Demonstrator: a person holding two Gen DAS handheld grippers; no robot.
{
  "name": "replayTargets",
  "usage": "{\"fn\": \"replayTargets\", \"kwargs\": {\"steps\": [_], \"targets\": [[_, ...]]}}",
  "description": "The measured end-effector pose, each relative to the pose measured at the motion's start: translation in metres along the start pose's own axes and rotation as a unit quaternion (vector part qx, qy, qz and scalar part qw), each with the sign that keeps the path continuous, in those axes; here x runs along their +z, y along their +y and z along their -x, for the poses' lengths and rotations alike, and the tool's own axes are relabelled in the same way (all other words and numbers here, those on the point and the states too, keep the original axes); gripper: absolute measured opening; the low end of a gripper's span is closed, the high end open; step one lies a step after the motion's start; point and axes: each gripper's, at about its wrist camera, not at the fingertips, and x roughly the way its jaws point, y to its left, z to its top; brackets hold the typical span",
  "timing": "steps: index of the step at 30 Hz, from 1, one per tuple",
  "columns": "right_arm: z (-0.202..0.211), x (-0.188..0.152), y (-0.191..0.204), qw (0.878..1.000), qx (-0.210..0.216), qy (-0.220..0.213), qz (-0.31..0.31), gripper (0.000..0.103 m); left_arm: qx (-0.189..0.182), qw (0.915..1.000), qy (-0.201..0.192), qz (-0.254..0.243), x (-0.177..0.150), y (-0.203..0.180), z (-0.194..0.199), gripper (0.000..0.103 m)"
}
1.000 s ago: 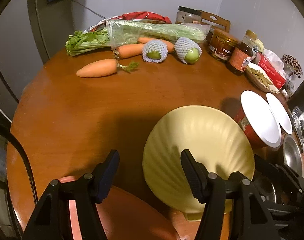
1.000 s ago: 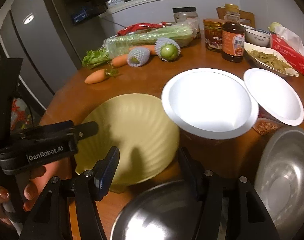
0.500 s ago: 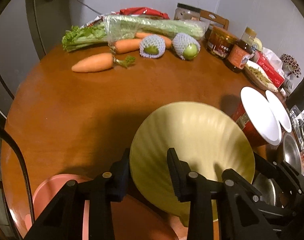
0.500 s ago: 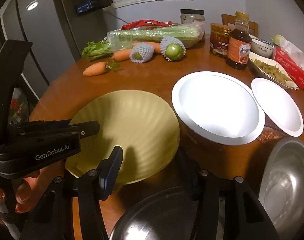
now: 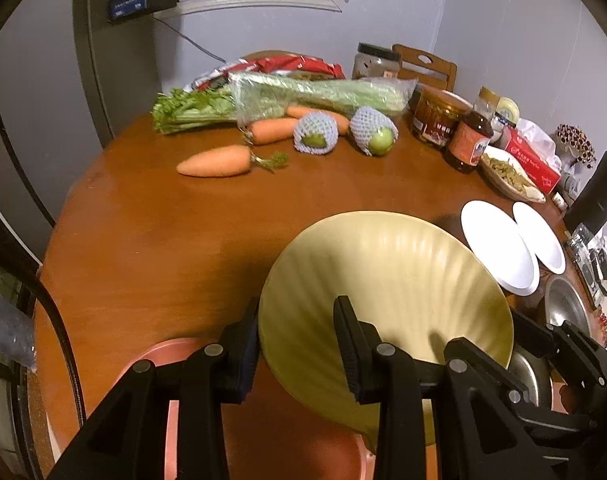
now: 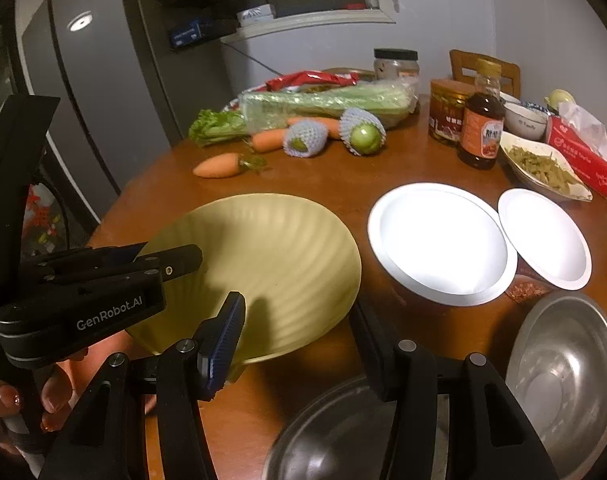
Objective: Organize plates and bowls
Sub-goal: 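Carry the yellow plate with the left gripper and lower it onto the pink bowl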
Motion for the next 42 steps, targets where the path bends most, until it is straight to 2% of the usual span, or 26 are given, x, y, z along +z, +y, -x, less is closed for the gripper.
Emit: {"fn": "replayTargets", "kwargs": {"steps": [14,19,25,31,35,42], "targets": [[0.043,-0.006,0.056,0.999,0.017,-0.036,0.035,0.056,0.022,0.9981,-0.054,0.022,-0.02,0.034,0.072,0.036],[0.057,-0.012,0.083,0.997,0.027,-0.04,0.055,0.056,0.048,0.9963,-0.066,0.026,-0.032,0.045,0.098,0.036],[0.075,-0.014,0.109,0.996,0.038,-0.047,0.073,0.056,0.059,0.9946,-0.078,0.034,-0.044,0.059,0.123,0.036],[0.082,-0.021,0.127,0.994,0.055,-0.038,0.087,0.057,0.061,0.9939,-0.077,0.051,-0.059,0.074,0.13,0.036],[0.08,-0.028,0.131,0.994,0.056,-0.025,0.087,0.057,0.067,0.9938,-0.074,0.05,-0.067,0.075,0.127,0.036],[0.077,-0.039,0.132,0.994,0.048,-0.015,0.093,0.057,0.054,0.9943,-0.061,0.068,-0.076,0.077,0.113,0.036]]}}
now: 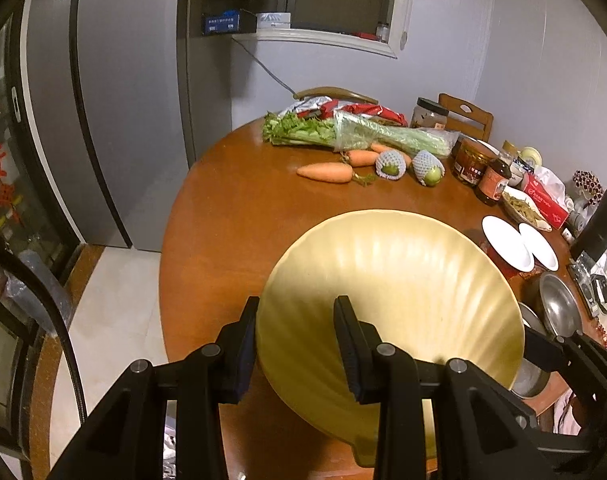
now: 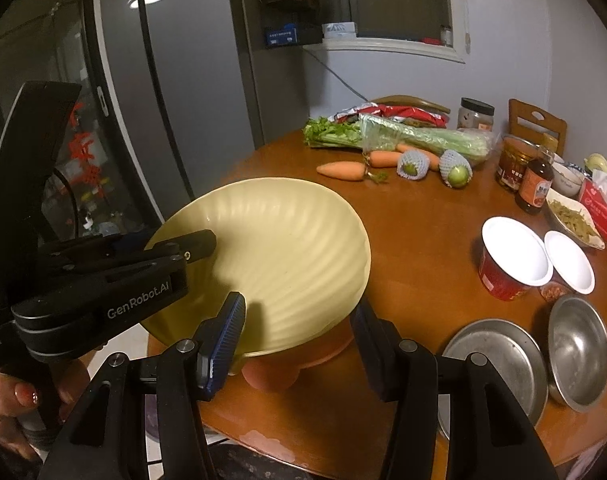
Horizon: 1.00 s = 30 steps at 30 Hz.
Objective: Organize plates and bowls
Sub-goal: 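Carry the yellow plate with the left gripper and lower it onto the pink bowl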
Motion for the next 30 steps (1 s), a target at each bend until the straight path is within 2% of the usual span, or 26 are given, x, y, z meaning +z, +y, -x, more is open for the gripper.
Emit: {"fn": "replayTargets", "kwargs": {"steps": [7,21,30], "targets": [[-0.008,-0.008,-0.009,1.0,0.009,0.016,-0.019,0.057,0.012,0.9998,0.008,-0.013,-0.006,-0.002,-0.011,0.036],[-0.046,-0.02,-0.009,0.999,0.002,0.051,-0.016,0.057,0.014,0.999,0.041,-0.011,-0.011,0.005,-0.052,0.036],[-0.065,-0.023,-0.009,0.998,-0.011,0.059,-0.01,0.057,0.014,0.999,0.039,-0.016,-0.01,0.007,-0.065,0.036]]}}
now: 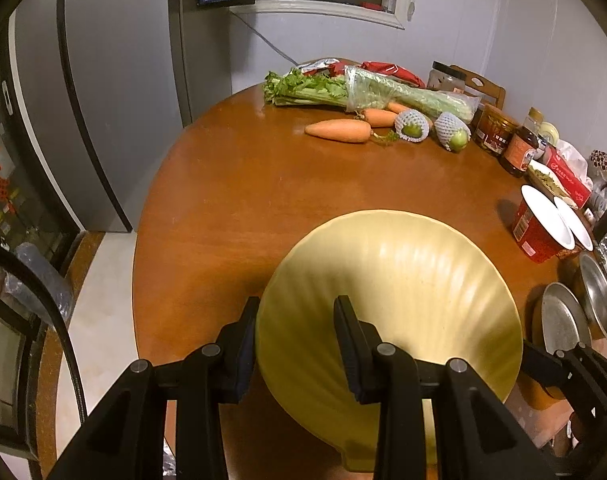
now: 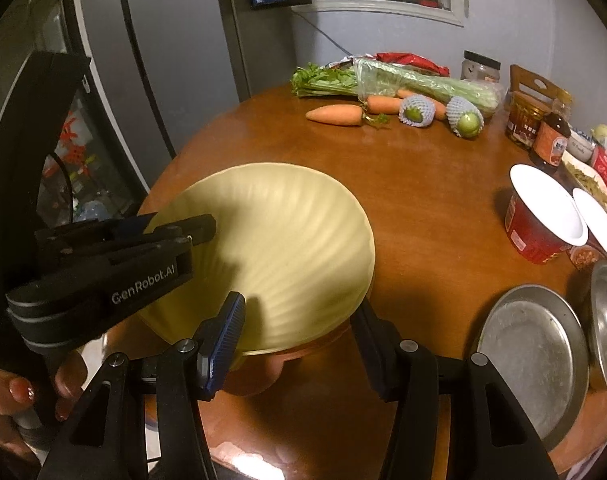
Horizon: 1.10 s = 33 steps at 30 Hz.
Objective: Organize plates and bowls
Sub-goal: 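Carry the yellow plate with the left gripper and lower it onto the pink bowl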
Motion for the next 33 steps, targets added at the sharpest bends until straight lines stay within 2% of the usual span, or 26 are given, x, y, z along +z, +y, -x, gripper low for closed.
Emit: {"fn": "replayTargets", "kwargs": {"steps": [15,20,27,33], "targets": [[-0.003,-0.001,0.001,1.0,-0.017,-0.01,0.022,0.058,0.013,0.9999,-0.008,0.003,0.001,0.002,-0.001,0.038],[-0.006,-0.002,-0.007,1.0,-0.018,-0.004,0.012,0.058,0.013,0.9996,-0.021,0.012,-0.003,0.006,0.009,0.046],[-0.005,-0.004,0.001,0.999,-0.022,-0.008,0.035,0.059,0.007,0.9994,-0.031,0.015,-0.007,0.002,0.019,0.049],[-0.007,-0.005,-0.006,1.0,-0.012,-0.009,0.02,0.064,-0.001,0.9987,-0.039,0.033,-0.008,0.001,0.023,0.054]]}}
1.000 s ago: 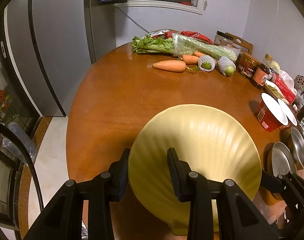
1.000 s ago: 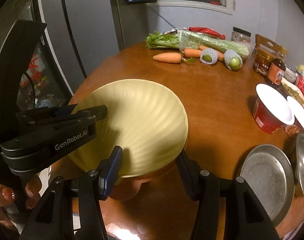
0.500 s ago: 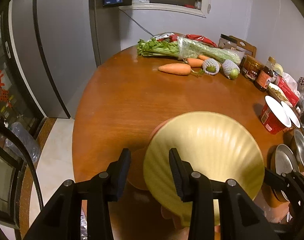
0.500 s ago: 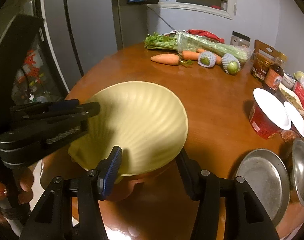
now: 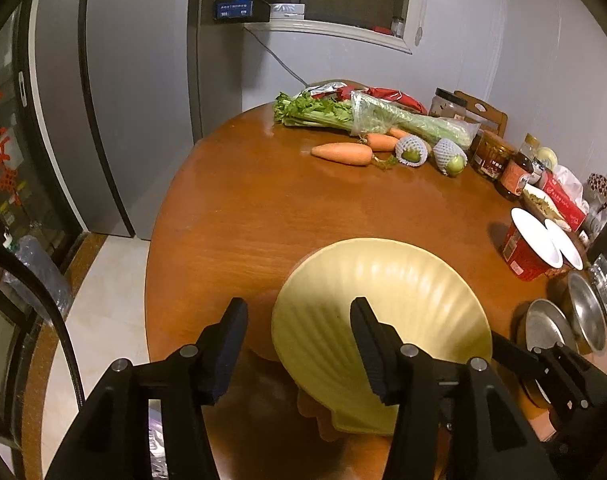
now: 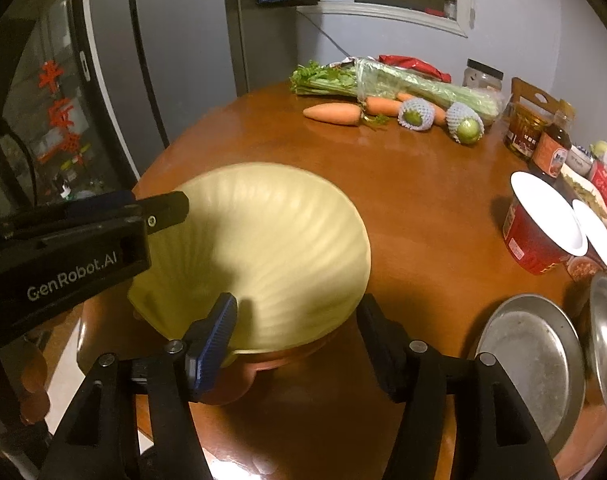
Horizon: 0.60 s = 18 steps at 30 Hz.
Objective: Organize plates and bowls
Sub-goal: 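Carry the yellow plate with the left gripper and lower it onto the pink bowl, then open the left gripper and move it to the grey metal plate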
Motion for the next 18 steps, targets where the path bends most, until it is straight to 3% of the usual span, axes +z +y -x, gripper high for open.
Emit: {"fn": "replayTargets", "kwargs": {"steps": [18], "targets": [[0.036,0.0,-0.02,0.999,-0.003,-0.049,-0.013,0.065,0.002,0.9996,-0.027,-0.004,0.001,-0.022,0.031,0.057]]}}
